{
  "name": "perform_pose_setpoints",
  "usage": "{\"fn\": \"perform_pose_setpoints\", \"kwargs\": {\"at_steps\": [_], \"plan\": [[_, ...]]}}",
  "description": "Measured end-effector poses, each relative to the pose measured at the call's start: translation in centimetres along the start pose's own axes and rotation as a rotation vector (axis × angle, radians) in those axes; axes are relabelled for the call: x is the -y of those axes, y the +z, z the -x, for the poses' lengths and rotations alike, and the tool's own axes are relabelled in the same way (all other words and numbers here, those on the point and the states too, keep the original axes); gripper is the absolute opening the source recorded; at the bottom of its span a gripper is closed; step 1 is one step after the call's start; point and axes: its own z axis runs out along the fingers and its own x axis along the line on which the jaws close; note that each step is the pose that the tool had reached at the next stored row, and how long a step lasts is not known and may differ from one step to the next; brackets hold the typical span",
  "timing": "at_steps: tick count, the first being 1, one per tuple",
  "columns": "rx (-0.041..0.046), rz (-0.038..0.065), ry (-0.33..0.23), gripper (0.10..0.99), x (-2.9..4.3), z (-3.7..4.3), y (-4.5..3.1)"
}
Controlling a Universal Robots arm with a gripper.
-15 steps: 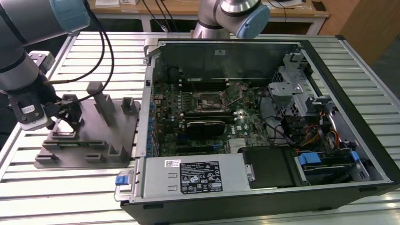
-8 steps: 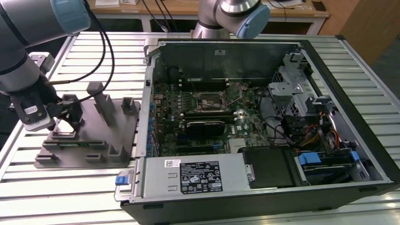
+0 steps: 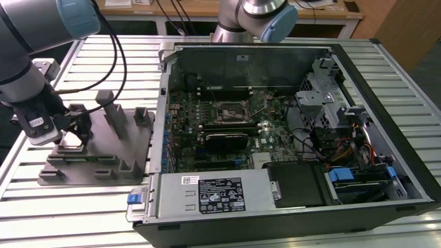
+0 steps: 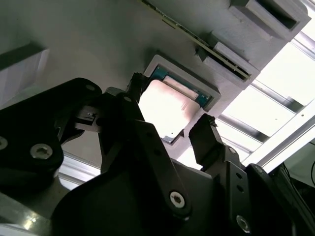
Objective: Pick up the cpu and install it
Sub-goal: 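Pick up the cpu and move it towards the insertion slot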
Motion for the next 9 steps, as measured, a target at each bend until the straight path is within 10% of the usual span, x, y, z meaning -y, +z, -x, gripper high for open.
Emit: {"fn": "perform_pose_setpoints", "kwargs": {"at_steps": [9], "plan": [[0.0003,0.004,0.015,0.663,0.02,0.01,0.39]]}}
